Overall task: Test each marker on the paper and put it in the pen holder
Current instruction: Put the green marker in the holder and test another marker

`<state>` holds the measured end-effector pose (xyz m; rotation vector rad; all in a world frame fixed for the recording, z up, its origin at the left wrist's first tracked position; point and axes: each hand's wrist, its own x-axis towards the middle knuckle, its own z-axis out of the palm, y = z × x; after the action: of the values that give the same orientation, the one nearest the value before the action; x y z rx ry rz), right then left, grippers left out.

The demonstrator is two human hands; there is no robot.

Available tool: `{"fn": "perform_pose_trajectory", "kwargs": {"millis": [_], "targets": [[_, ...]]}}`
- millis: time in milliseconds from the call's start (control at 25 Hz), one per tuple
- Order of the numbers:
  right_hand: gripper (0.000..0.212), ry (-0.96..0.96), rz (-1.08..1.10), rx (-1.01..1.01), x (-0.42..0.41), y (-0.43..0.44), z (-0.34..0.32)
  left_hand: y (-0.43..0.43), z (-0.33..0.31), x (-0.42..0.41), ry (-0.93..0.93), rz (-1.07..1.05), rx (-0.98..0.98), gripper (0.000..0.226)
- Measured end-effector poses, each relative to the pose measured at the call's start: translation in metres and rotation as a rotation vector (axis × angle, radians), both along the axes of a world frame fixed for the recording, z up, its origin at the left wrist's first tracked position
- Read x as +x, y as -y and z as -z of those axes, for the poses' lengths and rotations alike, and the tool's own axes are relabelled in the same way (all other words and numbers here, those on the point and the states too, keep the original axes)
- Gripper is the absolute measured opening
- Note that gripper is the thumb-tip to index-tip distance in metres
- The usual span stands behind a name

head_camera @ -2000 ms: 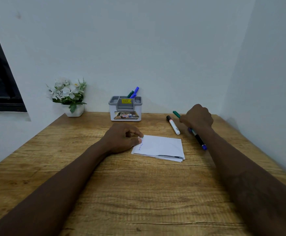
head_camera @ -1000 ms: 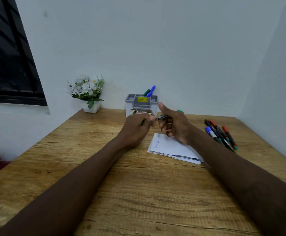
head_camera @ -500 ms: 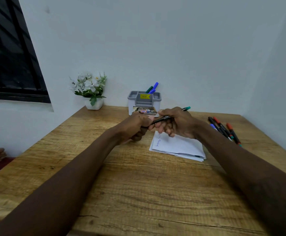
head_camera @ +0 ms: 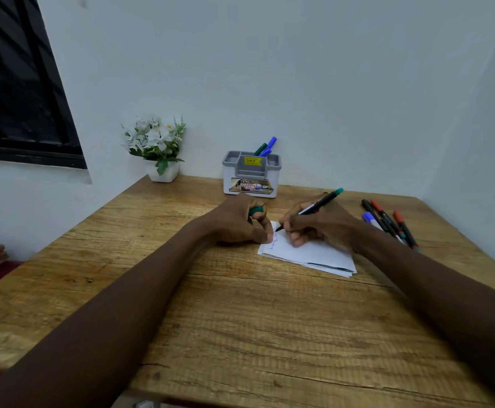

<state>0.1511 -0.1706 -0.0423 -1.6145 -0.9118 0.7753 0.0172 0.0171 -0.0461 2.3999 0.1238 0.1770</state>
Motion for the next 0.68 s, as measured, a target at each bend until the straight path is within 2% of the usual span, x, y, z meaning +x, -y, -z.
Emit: {"fn": "perform_pose_trajectory", "kwargs": {"millis": [120,200,360,680], "targets": [[0.007,0.206,0.029,0.051,-0.013,0.004,0.003,-0.003,-0.002,0.001,-0.040,-0.016,-0.001,0.032],[0.008,0.274,0.018,0.051,-0.022,0.006,0.003,-0.003,-0.005,0.000,-0.070,0.012,-0.033,0.028],[0.009,0.352,-0.034,0.050,-0.032,0.009,0.003,0.004,-0.012,-0.007,-0.110,0.028,-0.159,0.031],[0.009,0.420,-0.045,0.037,-0.034,0.012,0.007,0.001,-0.009,-0.005,-0.085,0.067,-0.163,0.035]]}}
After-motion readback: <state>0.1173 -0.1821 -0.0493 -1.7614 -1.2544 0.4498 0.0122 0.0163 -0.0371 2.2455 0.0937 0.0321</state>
